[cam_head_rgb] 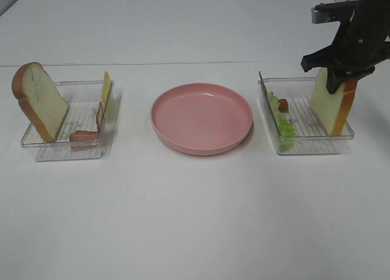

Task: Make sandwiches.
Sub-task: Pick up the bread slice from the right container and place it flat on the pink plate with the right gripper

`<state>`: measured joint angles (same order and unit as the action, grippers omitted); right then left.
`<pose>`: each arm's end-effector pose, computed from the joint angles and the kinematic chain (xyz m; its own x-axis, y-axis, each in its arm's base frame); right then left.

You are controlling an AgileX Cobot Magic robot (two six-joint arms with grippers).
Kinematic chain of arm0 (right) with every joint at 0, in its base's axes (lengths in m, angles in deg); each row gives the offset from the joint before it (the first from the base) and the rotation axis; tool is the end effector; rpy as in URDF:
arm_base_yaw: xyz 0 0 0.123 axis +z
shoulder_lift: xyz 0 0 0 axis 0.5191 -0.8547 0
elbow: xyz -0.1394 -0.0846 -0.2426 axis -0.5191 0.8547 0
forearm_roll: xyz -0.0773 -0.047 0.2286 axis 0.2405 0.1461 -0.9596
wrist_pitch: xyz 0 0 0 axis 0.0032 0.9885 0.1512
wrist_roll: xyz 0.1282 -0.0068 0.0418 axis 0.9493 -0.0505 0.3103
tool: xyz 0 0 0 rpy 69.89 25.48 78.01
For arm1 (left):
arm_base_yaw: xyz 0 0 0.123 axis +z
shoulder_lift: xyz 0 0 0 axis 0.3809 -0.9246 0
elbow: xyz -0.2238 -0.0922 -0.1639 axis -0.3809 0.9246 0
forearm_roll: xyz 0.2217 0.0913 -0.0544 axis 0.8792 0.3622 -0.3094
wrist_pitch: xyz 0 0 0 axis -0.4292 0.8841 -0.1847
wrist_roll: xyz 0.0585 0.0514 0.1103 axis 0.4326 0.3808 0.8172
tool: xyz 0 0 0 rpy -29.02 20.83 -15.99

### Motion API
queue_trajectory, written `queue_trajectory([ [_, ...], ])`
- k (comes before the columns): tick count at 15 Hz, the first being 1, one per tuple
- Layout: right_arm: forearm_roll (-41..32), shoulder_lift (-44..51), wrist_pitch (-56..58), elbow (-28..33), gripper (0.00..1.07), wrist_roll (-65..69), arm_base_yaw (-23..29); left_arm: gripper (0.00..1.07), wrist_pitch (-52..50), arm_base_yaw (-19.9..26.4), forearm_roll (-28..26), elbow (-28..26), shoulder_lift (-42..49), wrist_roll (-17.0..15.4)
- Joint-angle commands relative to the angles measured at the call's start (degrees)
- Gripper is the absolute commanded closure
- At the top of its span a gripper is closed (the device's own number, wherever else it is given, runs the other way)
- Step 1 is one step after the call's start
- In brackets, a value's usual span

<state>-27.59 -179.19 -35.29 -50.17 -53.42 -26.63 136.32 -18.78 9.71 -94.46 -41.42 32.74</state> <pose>0.4330 0.0262 0.1655 -0.9487 -0.1230 -0.2912 -0.1051 0.9915 -0.0764 0.0184 -0.0020 0.2584 -0.4473 -0.0486 -0.8931 -0.0516 0.9983 -0.0285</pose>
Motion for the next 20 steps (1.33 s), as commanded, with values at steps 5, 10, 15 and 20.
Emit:
queue_trajectory([
  [5,-3.1,15.8,1.0,-0.4,1.07,-0.5,3.6,0.15,-0.2,0.0,-0.4,0.1,0.9,0.1],
  [10,-4.6,17.4,-1.6,-0.4,1.07,0.4,17.4,0.15,-0.2,0.0,-0.4,0.1,0.9,0.1],
  [15,-11.5,14.4,-11.9,-0.4,1.07,2.3,27.3,0.15,-0.2,0.0,-0.4,0.1,0.9,0.1],
  [20,-15.0,5.6,-19.3,-0.4,1.07,5.1,27.7,0.15,-0.2,0.0,-0.4,0.1,0.9,0.1],
])
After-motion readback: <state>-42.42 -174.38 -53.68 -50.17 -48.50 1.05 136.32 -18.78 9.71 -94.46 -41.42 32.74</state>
